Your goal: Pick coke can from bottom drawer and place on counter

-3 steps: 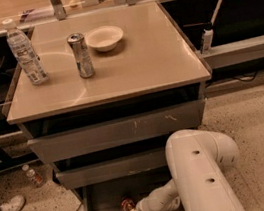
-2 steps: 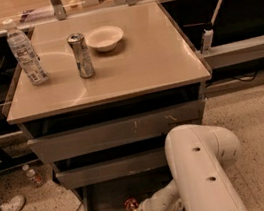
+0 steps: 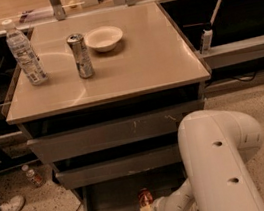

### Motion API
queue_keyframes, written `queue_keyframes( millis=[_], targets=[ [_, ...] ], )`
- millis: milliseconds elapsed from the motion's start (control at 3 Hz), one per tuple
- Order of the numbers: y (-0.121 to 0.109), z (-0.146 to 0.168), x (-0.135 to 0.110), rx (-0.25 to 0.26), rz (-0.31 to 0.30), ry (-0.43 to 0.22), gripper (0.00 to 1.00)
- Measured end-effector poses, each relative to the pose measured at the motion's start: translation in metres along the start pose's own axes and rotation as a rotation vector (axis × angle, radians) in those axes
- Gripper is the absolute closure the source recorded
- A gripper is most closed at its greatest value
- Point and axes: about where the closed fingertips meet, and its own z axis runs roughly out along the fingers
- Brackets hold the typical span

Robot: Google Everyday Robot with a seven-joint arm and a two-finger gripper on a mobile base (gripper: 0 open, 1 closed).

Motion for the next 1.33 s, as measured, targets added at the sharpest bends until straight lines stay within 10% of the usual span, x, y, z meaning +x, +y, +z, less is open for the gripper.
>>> queue_keyframes(
  millis=[667, 1333],
  targets=[
    [0.011, -0.015, -0.005, -0.006, -0.025, 0.007, 1.00],
    [0.031, -0.135, -0.033, -0.014, -0.066, -0.066, 1.00]
  ],
)
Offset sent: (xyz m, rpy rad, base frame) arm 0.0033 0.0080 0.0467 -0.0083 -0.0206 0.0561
